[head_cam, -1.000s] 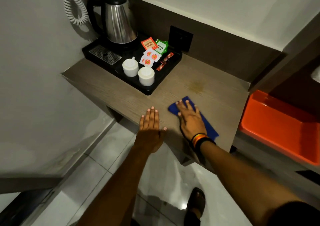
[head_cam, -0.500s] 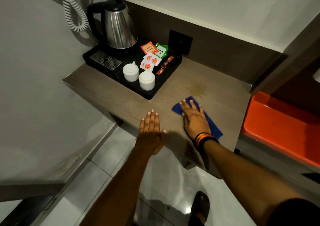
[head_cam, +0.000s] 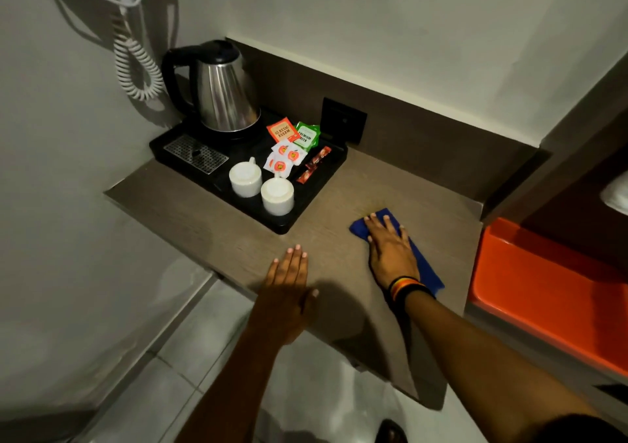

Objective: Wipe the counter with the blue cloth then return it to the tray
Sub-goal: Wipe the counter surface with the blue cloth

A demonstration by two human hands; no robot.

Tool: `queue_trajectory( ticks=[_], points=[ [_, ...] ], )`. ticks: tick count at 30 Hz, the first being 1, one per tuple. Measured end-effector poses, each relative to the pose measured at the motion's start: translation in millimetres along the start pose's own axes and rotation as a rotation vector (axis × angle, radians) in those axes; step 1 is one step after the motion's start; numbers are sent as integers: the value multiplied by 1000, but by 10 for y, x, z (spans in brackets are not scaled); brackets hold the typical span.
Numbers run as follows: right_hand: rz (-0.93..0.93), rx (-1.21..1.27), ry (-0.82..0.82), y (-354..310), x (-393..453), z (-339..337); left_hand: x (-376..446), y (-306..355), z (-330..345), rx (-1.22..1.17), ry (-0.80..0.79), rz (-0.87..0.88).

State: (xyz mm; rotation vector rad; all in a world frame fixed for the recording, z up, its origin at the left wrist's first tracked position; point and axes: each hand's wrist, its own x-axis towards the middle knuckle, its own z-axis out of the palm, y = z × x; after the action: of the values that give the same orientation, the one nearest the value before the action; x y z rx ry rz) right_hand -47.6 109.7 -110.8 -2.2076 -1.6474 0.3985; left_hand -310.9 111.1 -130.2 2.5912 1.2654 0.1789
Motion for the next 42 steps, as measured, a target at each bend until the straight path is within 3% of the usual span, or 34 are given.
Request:
queue_trajectory(
  ticks=[3, 5, 10, 16, 20, 26, 30, 34, 37, 42],
  points=[
    [-182, -16, -98, 28, -455, 46, 64, 15, -55, 28, -55, 0],
    [-187, 2, -81, 249, -689, -32, 88, 25, -109, 14, -44, -1],
    [117, 61, 90, 613, 23, -275, 76, 51, -127, 7, -11, 17],
    [395, 237, 151, 174, 831, -101, 194, -8, -106, -25, -2, 31],
    [188, 260, 47, 155, 454, 24, 182, 59, -145, -43, -4, 25],
    [250, 67, 156, 155, 964, -79, 202, 1, -90, -45, -69, 5],
    [-40, -13, -1, -137, 943, 44, 239, -18, -63, -60, -35, 6],
    [-298, -61, -141, -117, 47, 110, 208, 30, -153, 12, -94, -2],
    [-217, -19, -86, 317, -252, -96, 197, 60, -223, -25, -68, 1],
    [65, -48, 67, 371, 476, -199, 204, 28, -137, -5, -48, 13]
  ],
)
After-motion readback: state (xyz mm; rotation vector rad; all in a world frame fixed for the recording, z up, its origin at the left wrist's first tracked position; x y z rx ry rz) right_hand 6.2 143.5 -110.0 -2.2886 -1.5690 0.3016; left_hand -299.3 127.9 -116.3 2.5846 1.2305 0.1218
